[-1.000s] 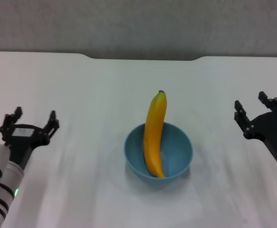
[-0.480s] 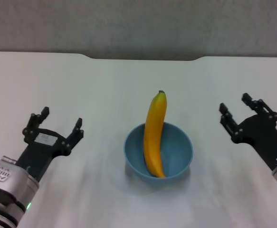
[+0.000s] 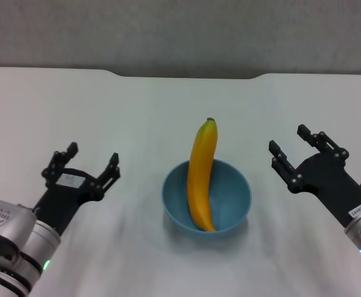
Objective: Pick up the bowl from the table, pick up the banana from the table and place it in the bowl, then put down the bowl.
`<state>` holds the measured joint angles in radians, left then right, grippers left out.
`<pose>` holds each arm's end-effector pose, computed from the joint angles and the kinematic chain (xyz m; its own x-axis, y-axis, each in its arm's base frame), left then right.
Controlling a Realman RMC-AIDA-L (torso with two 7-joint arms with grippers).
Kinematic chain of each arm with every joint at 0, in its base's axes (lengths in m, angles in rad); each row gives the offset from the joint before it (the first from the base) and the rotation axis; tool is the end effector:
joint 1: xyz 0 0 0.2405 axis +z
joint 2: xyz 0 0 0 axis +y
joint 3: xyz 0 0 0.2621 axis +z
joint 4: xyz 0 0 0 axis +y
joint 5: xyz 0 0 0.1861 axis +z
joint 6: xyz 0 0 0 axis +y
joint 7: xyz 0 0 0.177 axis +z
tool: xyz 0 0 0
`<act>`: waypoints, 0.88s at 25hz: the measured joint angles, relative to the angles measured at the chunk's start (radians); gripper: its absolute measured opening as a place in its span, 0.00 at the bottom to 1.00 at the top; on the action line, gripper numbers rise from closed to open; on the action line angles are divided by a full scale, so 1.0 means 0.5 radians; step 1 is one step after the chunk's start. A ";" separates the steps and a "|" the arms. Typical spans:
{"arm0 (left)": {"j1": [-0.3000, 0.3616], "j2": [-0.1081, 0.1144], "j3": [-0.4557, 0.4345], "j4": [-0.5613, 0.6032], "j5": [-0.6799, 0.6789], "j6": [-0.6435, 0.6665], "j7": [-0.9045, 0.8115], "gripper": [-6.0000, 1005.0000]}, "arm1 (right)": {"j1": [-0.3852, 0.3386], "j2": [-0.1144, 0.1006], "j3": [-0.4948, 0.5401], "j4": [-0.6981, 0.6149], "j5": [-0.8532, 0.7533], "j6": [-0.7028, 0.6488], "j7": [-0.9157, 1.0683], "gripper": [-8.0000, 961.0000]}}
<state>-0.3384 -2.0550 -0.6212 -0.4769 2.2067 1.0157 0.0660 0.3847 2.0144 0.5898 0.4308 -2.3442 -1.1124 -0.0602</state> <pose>-0.2758 0.3295 -0.0650 0.7389 0.0310 0.6731 0.6458 -0.3176 -0.6943 0.2576 0.3329 -0.0567 0.7994 0.1106 -0.5905 -0.4903 -0.4480 -0.7476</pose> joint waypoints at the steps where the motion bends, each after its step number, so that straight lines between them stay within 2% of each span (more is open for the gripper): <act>1: 0.001 0.002 -0.015 0.007 -0.001 0.000 0.010 0.89 | 0.003 -0.004 0.007 -0.007 0.002 0.007 -0.006 0.65; 8: 0.026 0.012 -0.183 0.161 -0.083 0.002 -0.013 0.89 | -0.011 -0.004 0.065 -0.057 0.013 -0.060 -0.016 0.65; 14: 0.019 0.017 -0.190 0.184 -0.199 -0.037 -0.026 0.89 | 0.049 -0.010 0.066 -0.070 0.014 0.040 -0.029 0.65; 22: 0.030 0.016 -0.221 0.197 -0.208 -0.030 0.002 0.89 | 0.069 -0.003 0.100 -0.060 0.011 0.018 -0.185 0.68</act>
<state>-0.3234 -2.0472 -0.7318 -0.3782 2.1028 1.0006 0.0668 0.4192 2.0127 0.6398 0.4008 -2.3384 -1.1032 -0.1528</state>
